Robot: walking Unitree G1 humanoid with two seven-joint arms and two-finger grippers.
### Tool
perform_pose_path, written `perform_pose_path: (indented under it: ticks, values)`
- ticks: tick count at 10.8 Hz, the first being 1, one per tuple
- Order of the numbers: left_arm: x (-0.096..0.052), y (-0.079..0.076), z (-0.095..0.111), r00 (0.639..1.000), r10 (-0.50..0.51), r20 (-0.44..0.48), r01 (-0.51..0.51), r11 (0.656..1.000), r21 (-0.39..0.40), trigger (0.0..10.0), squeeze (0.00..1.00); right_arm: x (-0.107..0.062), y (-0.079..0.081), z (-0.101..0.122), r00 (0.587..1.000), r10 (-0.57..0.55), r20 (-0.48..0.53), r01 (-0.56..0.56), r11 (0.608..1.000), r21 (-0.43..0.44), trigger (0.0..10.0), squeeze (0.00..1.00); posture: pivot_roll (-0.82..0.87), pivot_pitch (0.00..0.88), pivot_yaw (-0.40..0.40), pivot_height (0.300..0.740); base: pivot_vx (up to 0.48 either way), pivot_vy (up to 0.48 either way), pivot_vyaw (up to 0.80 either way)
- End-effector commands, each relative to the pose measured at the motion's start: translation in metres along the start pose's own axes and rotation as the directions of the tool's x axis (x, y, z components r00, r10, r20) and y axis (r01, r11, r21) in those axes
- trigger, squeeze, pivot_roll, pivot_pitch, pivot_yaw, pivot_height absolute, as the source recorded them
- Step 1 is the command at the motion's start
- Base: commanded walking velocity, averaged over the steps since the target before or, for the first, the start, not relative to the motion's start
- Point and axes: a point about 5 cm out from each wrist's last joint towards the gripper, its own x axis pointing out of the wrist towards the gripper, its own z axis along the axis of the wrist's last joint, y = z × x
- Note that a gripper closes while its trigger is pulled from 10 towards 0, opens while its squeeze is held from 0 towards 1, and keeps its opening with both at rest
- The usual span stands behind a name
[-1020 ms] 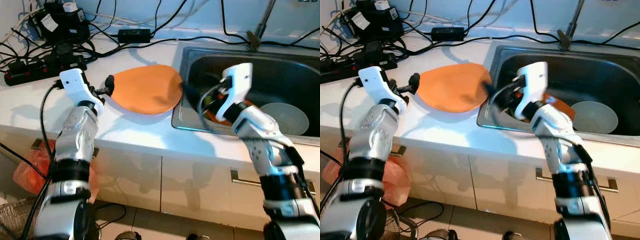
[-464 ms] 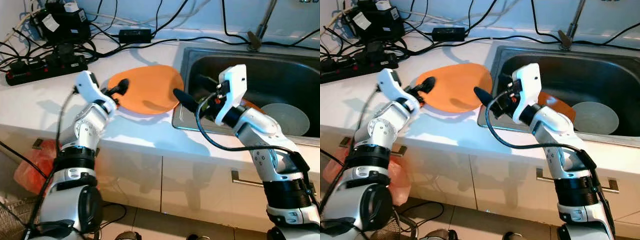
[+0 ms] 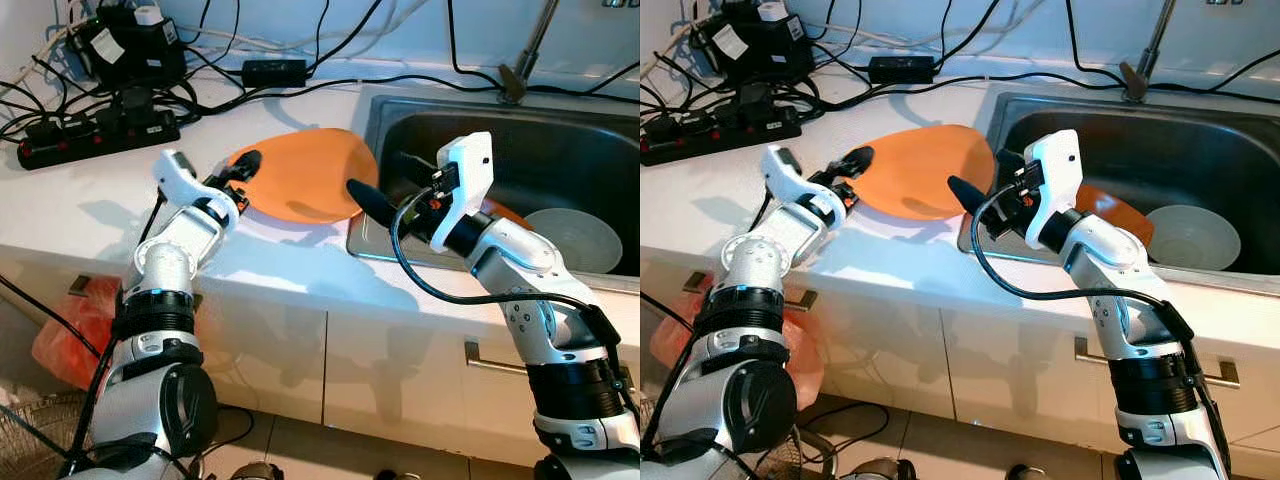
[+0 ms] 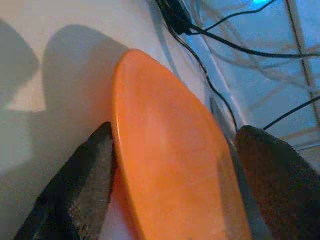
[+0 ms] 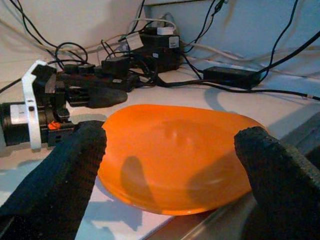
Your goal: Kitchen organization
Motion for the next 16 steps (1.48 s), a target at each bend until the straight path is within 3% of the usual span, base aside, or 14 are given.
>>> perform_pose_path:
  ticks: [1, 5, 7, 10, 16]
  values:
    - [0.0, 0.013, -0.021, 0.993, 0.065, -0.097, -0.069, 0.997, -0.04, 0.0, 0.0, 0.0, 0.002, 0.001, 1.0, 0.002, -0.001, -0.002, 1.0, -0.012, 10.0, 0.0, 0.01, 0.091, 0.045, 0.74, 0.0, 0.0, 0.0]
    - [0.001, 0.018, -0.024, 0.99, 0.071, -0.119, -0.08, 0.994, -0.072, 0.0, 0.0, -0.001, 0.001, -0.001, 1.0, 0.01, -0.022, -0.01, 1.0, -0.009, 10.0, 0.0, 0.01, 0.092, 0.041, 0.74, 0.0, 0.0, 0.0]
    - [0.001, 0.019, -0.024, 0.99, 0.073, -0.124, -0.083, 0.994, -0.074, 0.0, 0.0, -0.004, 0.0, -0.006, 0.997, 0.022, -0.074, -0.025, 0.999, -0.031, 10.0, 0.0, 0.01, 0.092, 0.04, 0.74, 0.0, 0.0, 0.0]
    - [0.002, 0.019, -0.023, 0.991, 0.064, -0.119, -0.073, 0.994, -0.078, 0.0, 0.0, -0.014, -0.01, -0.019, 0.974, -0.008, -0.228, -0.014, 0.995, -0.094, 10.0, 0.0, 0.01, 0.094, 0.04, 0.74, 0.0, 0.0, 0.0]
    - [0.001, 0.017, -0.023, 0.991, 0.047, -0.123, -0.059, 0.993, -0.097, 0.0, 0.0, -0.019, -0.013, -0.025, 0.955, 0.003, -0.295, -0.031, 0.995, -0.09, 10.0, 0.0, 0.01, 0.097, 0.038, 0.74, 0.0, 0.0, 0.0]
